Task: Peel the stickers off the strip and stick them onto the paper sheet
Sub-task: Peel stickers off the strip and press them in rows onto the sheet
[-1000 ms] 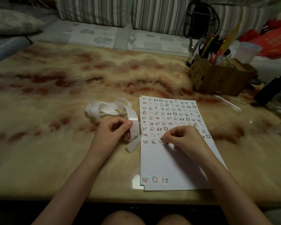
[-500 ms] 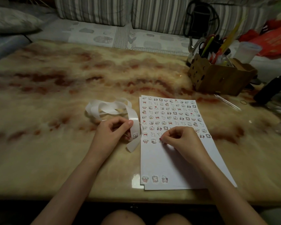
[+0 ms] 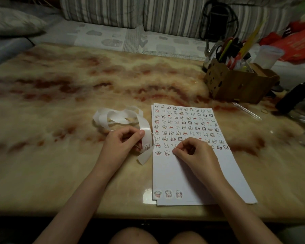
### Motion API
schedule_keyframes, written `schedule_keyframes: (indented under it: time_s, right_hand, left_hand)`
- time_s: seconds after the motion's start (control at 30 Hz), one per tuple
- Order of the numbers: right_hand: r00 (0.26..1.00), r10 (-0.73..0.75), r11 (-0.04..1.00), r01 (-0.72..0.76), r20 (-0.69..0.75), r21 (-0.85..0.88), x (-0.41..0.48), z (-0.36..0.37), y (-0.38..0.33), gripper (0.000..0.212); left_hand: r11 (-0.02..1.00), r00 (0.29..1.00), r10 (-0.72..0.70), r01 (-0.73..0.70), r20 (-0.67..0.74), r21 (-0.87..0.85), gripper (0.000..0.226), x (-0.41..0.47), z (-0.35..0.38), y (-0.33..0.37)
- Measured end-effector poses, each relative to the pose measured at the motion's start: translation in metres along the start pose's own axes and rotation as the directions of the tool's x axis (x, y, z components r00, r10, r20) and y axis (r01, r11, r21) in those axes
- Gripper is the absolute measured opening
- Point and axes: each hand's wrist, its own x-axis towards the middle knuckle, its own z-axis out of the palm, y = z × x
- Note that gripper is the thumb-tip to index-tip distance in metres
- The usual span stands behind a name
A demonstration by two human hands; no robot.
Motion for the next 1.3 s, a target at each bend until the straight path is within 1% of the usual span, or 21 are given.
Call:
schedule_keyframes:
  time_s: [0.17,0.3,0.43,0.47,0.63,0.73,0.83,0.9,1.0,1.17,1.23,1.3]
  right_hand:
    - [1.000,0.005,0.999,-0.005,-0.003,0.034,0.003,0.000,0.003,0.013]
    - [1.000,0.008,0.998,-0.008,-0.004,0.062,0.006,0.000,0.007,0.009]
    - [0.999,0.017,0.995,-0.021,0.045,0.100,0.004,-0.001,0.006,0.022]
    - [0.999,0.015,0.996,-0.019,0.051,0.087,0.005,-0.001,0.006,0.022]
    - [0.999,0.008,0.998,-0.010,0.033,0.064,0.007,-0.001,0.007,0.005]
    - [1.000,-0.026,0.981,0.026,-0.001,0.193,0.006,-0.005,-0.003,0.004]
    - [0.990,-0.135,0.928,0.143,-0.046,0.345,0.001,-0.003,-0.023,0.004]
    - [0.979,-0.202,0.894,0.191,-0.017,0.404,-0.001,0.005,-0.038,0.005]
    - [0.970,-0.242,0.879,0.205,0.032,0.431,-0.002,0.019,-0.050,0.008]
    - [0.973,-0.229,0.853,0.181,0.039,0.490,0.000,0.026,-0.053,0.013]
    - [0.974,-0.223,0.845,0.178,0.030,0.504,0.000,0.026,-0.053,0.014]
    - [0.976,-0.218,0.838,0.183,0.008,0.515,0.000,0.025,-0.053,0.012]
  left_hand:
    - [1.000,1.000,0.000,0.000,-0.001,-0.003,0.015,-0.001,-0.001,0.000]
    - [1.000,1.000,0.004,-0.004,0.002,-0.001,0.016,0.000,-0.001,0.000]
    - [1.000,1.000,0.004,-0.004,-0.012,-0.017,0.014,0.001,-0.001,-0.002]
    - [1.000,1.000,0.006,-0.007,-0.016,-0.021,0.014,0.001,-0.001,-0.002]
    - [0.999,1.000,0.011,-0.012,-0.025,-0.035,0.013,0.001,-0.001,-0.001]
    - [0.999,0.999,0.013,-0.015,-0.034,-0.045,0.012,0.001,-0.001,-0.002]
    - [0.998,0.998,0.021,-0.025,-0.058,-0.061,0.012,0.002,-0.001,-0.001]
    - [0.996,0.998,0.012,-0.018,-0.068,-0.084,0.012,0.002,0.000,0.000]
    - [0.995,0.997,0.003,-0.010,-0.076,-0.100,0.010,0.001,-0.001,0.001]
    - [0.992,0.995,-0.021,0.009,-0.093,-0.128,0.010,0.001,-0.001,0.003]
    - [0.993,0.997,-0.006,-0.004,-0.076,-0.120,0.014,0.000,0.000,0.004]
    - [0.991,0.999,0.003,-0.009,-0.042,-0.136,0.022,-0.001,0.001,0.006]
